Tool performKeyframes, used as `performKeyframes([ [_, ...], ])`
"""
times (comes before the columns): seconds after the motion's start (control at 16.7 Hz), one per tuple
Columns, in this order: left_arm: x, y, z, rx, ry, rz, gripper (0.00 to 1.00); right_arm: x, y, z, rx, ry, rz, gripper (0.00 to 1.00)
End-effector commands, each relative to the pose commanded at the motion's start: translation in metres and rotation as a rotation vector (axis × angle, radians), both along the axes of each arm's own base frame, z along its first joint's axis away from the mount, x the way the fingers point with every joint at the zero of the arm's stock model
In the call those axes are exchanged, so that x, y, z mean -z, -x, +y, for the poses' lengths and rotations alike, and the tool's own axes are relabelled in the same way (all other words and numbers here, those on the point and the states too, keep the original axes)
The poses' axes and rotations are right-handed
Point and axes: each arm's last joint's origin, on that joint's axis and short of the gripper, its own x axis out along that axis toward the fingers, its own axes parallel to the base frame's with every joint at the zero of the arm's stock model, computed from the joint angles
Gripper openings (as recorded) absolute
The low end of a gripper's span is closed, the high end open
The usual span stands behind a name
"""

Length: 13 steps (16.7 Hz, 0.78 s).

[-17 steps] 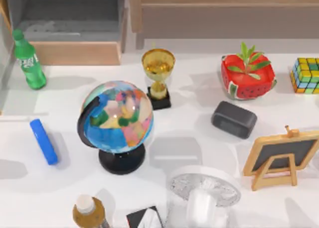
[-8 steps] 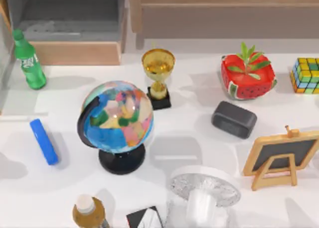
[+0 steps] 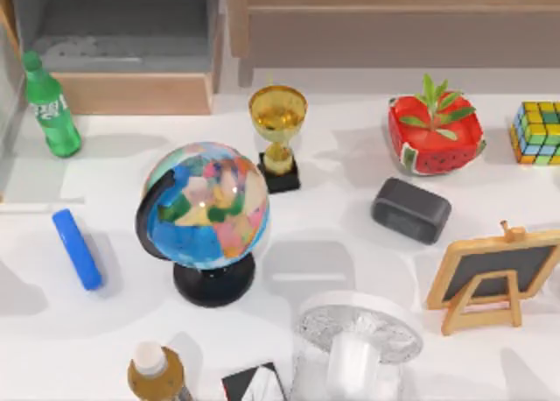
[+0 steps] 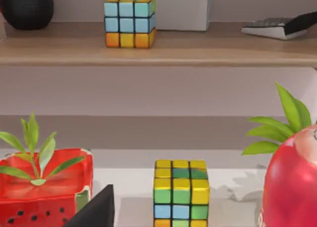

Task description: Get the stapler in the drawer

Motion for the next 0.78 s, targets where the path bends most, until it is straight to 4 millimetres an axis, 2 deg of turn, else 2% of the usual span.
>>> performKeyframes([
  [0.12, 0.0, 0.001, 0.0, 0.001, -0.002, -0.001, 1.0, 0.0, 0.0, 0.0, 0.0, 0.0, 0.0, 1.0],
  [0.42, 0.0, 0.019, 0.0, 0.002, 0.0, 0.0, 1.0, 0.0, 0.0, 0.0, 0.0, 0.0, 0.0, 1.0],
  [0.66, 0.001, 0.018, 0.0, 0.004, 0.002, 0.002, 1.0, 0.0, 0.0, 0.0, 0.0, 0.0, 0.0, 1.0],
  [0.78, -0.007, 0.018, 0.005, -0.024, 0.003, -0.016, 1.0, 0.0, 0.0, 0.0, 0.0, 0.0, 0.0, 1.0],
])
